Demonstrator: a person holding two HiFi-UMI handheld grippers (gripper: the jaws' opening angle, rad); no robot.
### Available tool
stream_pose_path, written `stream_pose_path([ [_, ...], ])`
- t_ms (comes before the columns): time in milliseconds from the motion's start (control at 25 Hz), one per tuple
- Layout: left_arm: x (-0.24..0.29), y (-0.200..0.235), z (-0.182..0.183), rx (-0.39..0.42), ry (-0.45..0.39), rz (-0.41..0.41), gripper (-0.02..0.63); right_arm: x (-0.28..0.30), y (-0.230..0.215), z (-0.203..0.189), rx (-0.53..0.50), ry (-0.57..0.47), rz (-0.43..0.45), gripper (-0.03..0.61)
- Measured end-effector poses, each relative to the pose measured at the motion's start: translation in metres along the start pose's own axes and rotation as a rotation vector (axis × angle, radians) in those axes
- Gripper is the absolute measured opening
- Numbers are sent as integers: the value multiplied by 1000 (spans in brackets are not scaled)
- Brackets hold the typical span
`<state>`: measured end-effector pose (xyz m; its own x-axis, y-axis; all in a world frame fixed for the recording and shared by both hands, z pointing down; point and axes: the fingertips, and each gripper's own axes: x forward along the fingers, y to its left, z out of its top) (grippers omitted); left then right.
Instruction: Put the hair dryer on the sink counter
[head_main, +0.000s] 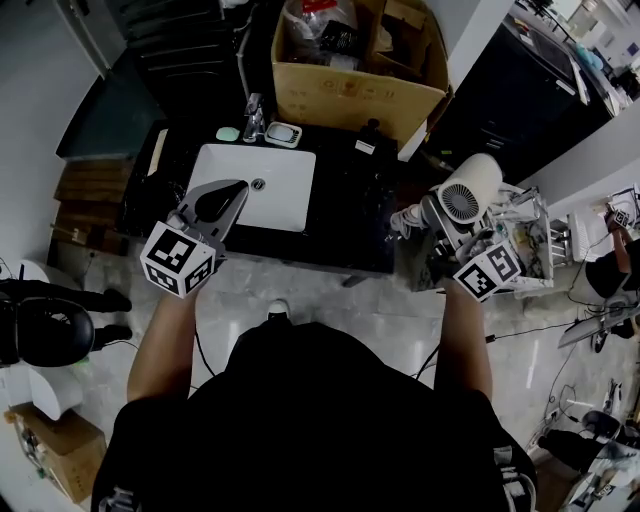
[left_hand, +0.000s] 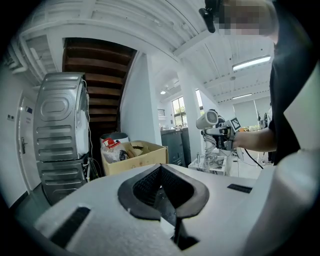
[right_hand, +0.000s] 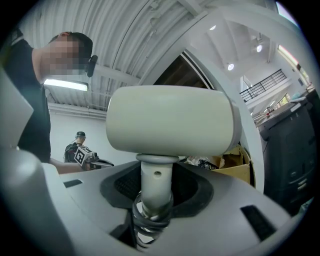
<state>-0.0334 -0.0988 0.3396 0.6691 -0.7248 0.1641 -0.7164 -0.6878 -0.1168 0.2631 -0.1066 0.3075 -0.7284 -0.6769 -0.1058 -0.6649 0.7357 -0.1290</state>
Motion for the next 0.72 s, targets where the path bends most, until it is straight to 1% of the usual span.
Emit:
stream_pose_path([
  [320, 10, 18, 7, 3, -22, -44, 14, 12, 3, 4, -16, 2, -36, 153],
  [720, 17, 36, 1, -5, -34, -103, 14, 17, 4, 1, -21, 7, -102, 153],
])
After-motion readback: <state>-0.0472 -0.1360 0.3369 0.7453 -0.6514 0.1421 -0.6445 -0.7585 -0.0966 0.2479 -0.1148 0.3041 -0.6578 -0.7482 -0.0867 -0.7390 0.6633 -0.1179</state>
